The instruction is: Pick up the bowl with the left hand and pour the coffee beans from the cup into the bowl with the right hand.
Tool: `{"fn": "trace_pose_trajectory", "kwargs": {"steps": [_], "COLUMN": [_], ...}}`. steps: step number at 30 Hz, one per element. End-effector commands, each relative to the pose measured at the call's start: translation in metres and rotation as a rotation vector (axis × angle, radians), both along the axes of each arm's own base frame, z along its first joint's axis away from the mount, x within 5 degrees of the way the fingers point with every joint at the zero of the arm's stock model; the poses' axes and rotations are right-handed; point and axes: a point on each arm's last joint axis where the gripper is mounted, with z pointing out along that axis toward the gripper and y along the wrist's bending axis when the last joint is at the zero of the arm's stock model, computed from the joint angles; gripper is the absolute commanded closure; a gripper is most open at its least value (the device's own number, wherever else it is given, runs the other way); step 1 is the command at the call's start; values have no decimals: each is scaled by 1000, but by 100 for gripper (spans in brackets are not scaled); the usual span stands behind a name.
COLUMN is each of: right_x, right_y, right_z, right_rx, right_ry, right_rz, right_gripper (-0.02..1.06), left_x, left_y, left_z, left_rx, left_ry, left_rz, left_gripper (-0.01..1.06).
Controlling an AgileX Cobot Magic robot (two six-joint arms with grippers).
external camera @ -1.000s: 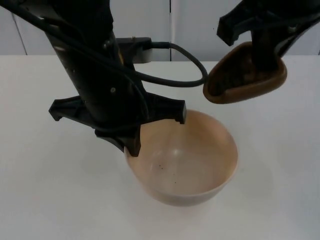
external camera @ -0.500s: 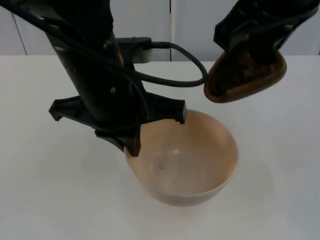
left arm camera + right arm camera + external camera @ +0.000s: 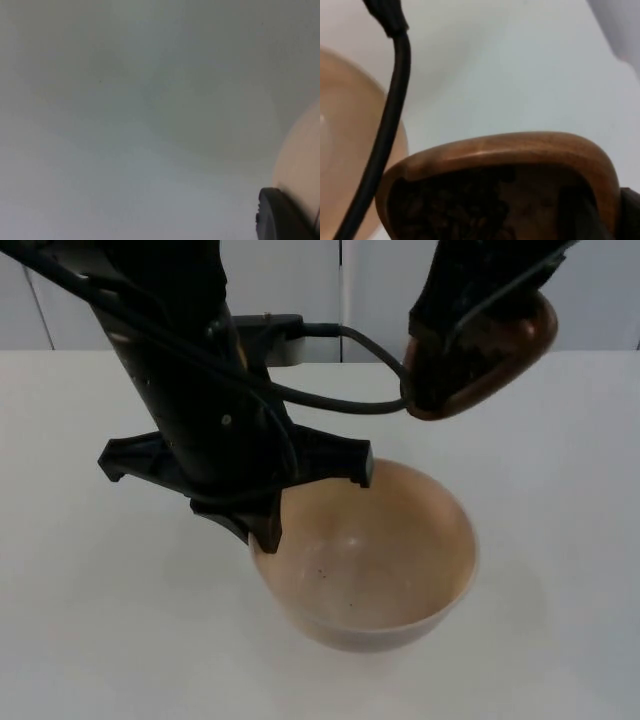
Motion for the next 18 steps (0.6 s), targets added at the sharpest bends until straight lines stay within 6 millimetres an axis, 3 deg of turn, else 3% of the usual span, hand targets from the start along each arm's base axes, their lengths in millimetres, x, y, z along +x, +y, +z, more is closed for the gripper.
{"fn": "trace_pose_trajectory", "kwargs": {"steps": [1,18], "right_x": [-3,-17], "right_y": [4,19], "right_z": [8,16], "right_rx": [-27,-153], "right_ry": [-60,-171], "right_rz": [33,176], "right_gripper": [105,105], "left_x": [-2,-2], "left_y": [-1,-1], "left_z": [3,3], "left_rx": [-18,-18], "left_ry": [-2,-2], "left_rz": [13,13], "left_gripper": [105,105]}}
